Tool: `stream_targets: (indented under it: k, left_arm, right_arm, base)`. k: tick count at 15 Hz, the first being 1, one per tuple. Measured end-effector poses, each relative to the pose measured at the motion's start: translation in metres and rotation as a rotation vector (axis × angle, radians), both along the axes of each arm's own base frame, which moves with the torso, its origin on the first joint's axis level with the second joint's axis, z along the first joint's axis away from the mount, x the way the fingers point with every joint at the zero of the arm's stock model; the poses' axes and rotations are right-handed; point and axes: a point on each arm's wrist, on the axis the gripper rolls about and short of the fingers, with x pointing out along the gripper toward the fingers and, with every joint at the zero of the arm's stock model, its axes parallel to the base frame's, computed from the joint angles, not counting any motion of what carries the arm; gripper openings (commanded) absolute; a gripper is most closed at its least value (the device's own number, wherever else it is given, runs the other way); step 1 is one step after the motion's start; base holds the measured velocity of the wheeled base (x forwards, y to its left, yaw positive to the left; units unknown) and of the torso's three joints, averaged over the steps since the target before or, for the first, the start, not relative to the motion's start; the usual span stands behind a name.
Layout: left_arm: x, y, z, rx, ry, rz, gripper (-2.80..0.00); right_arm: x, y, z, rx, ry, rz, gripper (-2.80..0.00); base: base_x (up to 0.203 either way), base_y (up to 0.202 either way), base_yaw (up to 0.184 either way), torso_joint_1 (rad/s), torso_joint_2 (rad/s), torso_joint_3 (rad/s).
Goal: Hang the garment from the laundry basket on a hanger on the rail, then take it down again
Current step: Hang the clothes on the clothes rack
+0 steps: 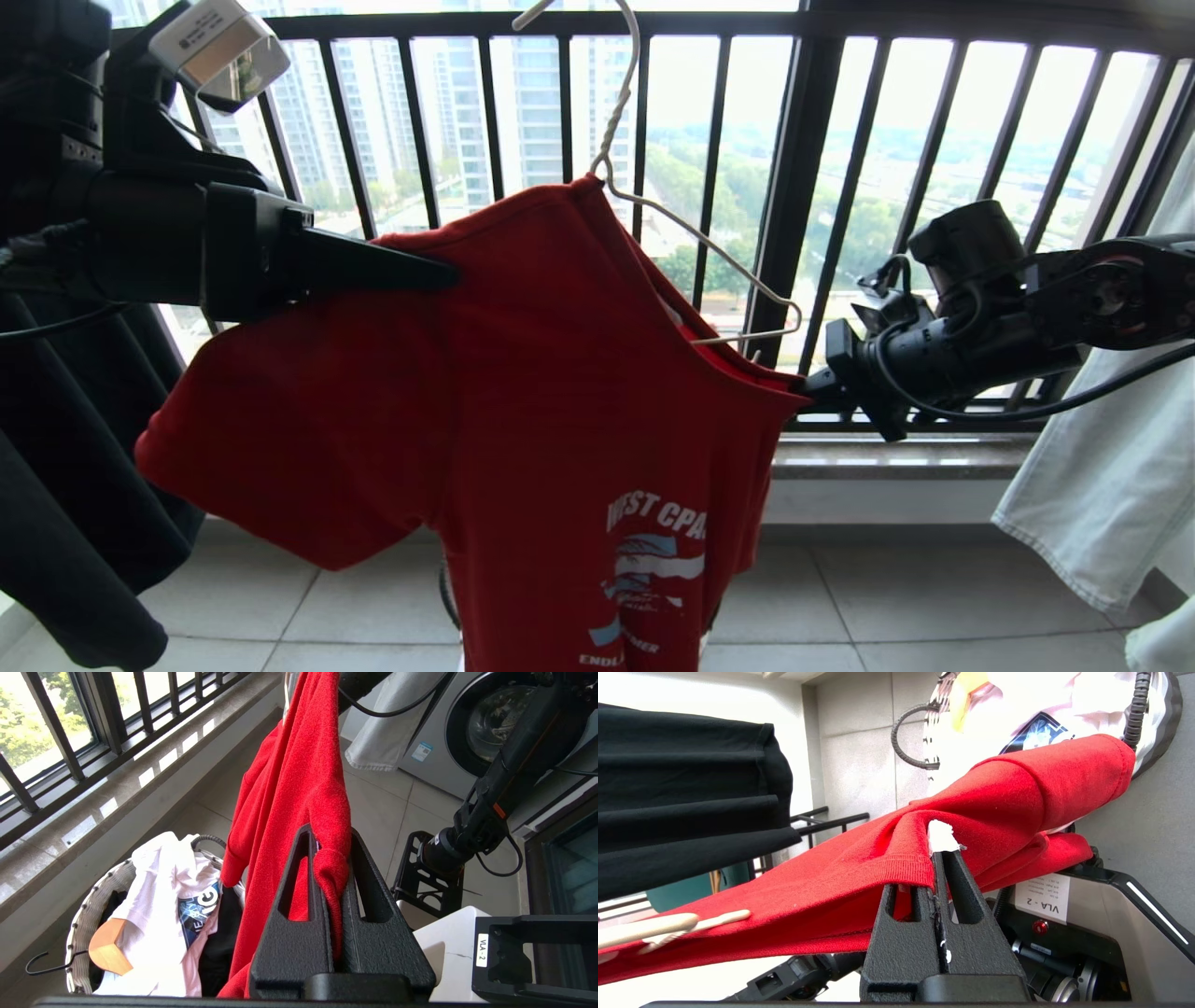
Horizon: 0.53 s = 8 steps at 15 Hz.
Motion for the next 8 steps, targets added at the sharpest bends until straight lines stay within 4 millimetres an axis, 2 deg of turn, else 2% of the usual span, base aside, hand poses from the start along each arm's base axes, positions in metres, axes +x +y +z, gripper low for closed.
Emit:
stream_targets:
  k: [3, 8]
  left_arm:
    - [-0.002, -0.008, -0.004, 0.006, 0.009, -0.036, -2.8]
    - [0.001, -0.012, -0.008, 0.011, 0.021, -0.046, -2.8]
  right_arm:
    - [0.01, -0.008, 0.008, -0.005, -0.007, -0.026, -2.8]
    - [0.014, -0.026, 0.022, -0.026, -0.014, -0.054, -2.8]
  base:
    - [0.0, 0.0, 0.0, 0.0, 0.0, 0.0]
    - [0.0, 0.0, 0.0, 0.0, 0.0, 0.0]
